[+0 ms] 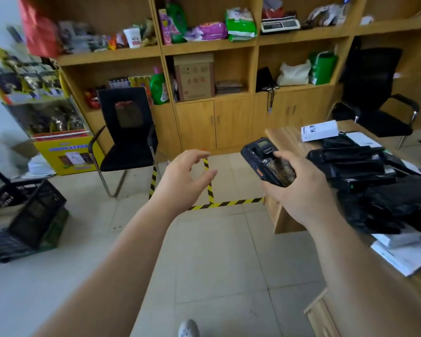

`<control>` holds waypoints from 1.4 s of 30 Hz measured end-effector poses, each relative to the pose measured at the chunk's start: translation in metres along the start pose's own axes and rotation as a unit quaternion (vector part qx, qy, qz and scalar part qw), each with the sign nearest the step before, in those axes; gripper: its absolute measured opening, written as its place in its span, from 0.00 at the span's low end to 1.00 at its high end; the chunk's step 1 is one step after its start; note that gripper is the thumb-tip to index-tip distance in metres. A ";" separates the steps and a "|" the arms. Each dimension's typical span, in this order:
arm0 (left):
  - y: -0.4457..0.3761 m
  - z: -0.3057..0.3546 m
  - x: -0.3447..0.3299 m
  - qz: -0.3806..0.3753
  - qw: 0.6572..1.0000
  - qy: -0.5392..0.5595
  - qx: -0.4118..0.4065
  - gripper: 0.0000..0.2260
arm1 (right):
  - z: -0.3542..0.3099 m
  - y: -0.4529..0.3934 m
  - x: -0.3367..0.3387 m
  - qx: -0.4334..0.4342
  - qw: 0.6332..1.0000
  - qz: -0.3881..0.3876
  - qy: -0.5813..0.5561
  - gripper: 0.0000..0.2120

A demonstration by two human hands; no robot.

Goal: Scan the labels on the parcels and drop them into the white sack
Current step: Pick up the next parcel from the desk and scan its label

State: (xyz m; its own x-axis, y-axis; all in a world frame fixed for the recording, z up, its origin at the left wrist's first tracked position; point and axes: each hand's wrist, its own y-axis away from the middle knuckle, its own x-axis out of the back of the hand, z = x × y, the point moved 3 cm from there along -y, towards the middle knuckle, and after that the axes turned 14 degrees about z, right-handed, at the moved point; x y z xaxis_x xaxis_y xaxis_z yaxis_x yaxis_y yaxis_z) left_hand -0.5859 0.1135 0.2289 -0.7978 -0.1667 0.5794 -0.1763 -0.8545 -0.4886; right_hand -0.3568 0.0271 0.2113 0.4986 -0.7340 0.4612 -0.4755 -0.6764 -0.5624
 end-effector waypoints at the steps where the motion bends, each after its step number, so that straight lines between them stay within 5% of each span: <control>1: -0.012 -0.004 -0.010 -0.002 1.000 0.001 -0.005 0.18 | 0.007 -0.010 -0.008 -0.001 1.000 -0.001 0.003 0.30; 10: -0.157 -0.019 -0.169 -0.098 0.991 0.066 -0.062 0.17 | 0.112 -0.117 -0.033 -0.092 0.990 0.064 0.091 0.31; 23: -0.337 0.046 -0.396 -0.270 0.928 0.190 -0.172 0.17 | 0.223 -0.232 0.001 -0.268 0.914 0.226 0.203 0.30; 42: -0.451 0.051 -0.636 -0.340 0.920 0.139 -0.136 0.15 | 0.414 -0.385 -0.026 -0.342 0.897 0.191 0.206 0.30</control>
State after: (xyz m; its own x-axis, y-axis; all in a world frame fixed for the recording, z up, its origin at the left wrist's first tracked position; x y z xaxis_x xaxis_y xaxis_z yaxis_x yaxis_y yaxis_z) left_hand 0.0301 0.5796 0.1141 -0.5597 0.5260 0.6404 -0.7967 -0.5540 -0.2413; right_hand 0.1134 0.3322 0.1315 -0.0378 -0.7852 0.6181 -0.9583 -0.1468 -0.2451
